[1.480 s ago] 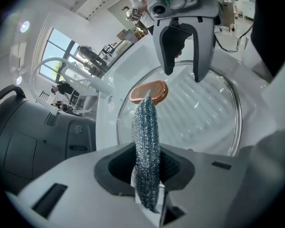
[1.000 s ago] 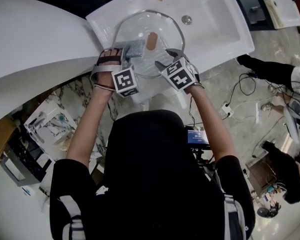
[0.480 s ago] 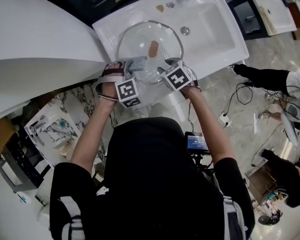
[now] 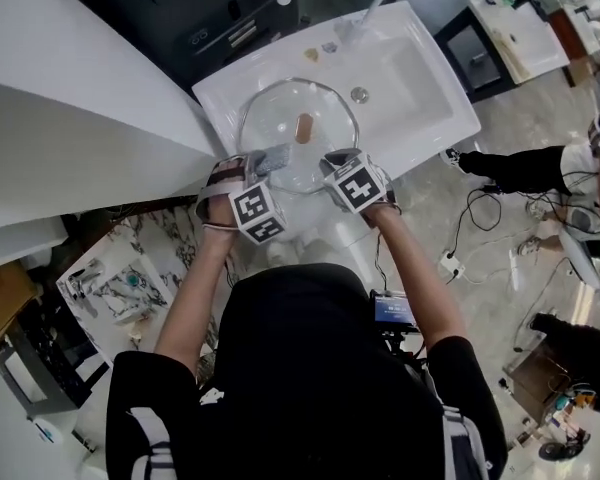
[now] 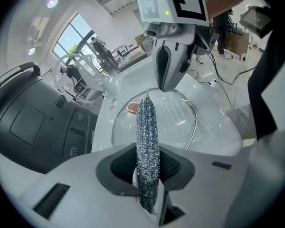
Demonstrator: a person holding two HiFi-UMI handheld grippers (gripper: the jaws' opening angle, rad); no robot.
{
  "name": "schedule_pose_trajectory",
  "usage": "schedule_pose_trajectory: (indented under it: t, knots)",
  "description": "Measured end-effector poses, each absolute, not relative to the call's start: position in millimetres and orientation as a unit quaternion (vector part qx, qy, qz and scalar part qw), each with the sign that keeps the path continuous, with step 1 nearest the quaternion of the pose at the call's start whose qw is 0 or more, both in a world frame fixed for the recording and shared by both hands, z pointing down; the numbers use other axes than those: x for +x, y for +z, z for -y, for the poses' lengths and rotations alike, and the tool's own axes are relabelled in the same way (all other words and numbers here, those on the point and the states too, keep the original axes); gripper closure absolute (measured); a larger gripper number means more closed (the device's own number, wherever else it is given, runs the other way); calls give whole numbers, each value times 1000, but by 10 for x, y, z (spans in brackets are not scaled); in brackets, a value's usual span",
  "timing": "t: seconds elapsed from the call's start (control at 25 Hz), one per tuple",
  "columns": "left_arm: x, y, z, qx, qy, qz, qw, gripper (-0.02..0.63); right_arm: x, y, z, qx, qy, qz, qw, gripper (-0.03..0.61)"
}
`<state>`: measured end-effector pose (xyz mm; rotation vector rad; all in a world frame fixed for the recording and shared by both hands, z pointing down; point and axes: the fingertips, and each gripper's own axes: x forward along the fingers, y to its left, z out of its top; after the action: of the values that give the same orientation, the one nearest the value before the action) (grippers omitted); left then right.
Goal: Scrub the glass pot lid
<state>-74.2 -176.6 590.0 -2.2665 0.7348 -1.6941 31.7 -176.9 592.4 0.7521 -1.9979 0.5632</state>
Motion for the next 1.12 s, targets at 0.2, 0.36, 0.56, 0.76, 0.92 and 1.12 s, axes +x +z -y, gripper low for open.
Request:
schedule_pose_trajectory:
  t: [0.2,0.36,0.56,0.76,0.92,1.12]
  knots:
    - [-759,5524,1720,-787,-538,-285,102,543,234,5571,1730,336,205,822,411,580]
    - [-815,5214,1643,-796,-509,-308,109,543,179,5111,1755,377,169,837,360,580]
    - [-828,4787,1571,-820,-450,-338,99,543,203,4558,1769,432,120,840,306,580]
    - [-846,4384,1395,-845,-391,-353,90,543,105,4157,1565,448,98,847,269,580]
    - [-922,4079,1266,-858,-349,-366,90,543,-26,3863,1373,456,85,853,239,580]
    - [-956,3701,1110,-874,-288,-381,90,543,-170,3550,1180,458,66,861,210,580]
